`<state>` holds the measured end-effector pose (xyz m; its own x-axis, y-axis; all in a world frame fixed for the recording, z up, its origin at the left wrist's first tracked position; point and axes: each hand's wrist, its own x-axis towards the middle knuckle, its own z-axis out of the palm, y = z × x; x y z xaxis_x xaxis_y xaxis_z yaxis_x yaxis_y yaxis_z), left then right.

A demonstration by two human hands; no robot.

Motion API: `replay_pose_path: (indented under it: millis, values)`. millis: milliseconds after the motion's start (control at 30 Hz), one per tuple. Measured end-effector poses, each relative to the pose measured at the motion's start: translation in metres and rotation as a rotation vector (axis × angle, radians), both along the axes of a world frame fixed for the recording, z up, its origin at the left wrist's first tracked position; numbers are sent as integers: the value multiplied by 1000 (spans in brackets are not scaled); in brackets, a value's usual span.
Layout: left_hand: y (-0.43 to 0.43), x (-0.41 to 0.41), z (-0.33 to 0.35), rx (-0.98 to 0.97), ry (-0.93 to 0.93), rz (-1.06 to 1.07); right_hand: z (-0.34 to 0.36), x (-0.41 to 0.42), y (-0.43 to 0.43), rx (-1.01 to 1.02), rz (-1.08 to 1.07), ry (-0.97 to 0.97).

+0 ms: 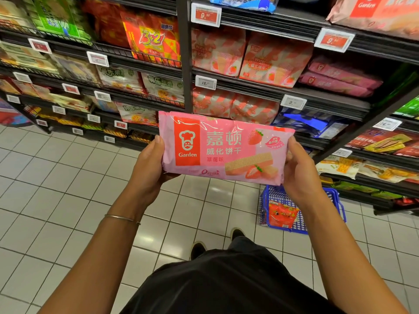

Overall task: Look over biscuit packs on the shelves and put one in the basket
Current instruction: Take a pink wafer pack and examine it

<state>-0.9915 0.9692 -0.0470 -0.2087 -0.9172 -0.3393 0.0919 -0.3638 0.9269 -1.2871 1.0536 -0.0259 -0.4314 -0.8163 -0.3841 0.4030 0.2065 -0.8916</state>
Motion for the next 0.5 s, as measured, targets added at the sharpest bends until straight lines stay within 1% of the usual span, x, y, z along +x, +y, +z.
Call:
replay_pose_path:
  millis: [167,333,433,500]
  values:
    - [-3,-1,-5,50,-17,69,8,-1,-5,-77,-18,87]
    - [-3,-4,-8,60,-21,75,5,-8,-8,-48,0,214]
    - [-3,-1,-9,25,-20,60,2,-12,-7,-43,39,217]
    - [-4,0,-9,9,-28,52,1,-13,-6,-54,43,182]
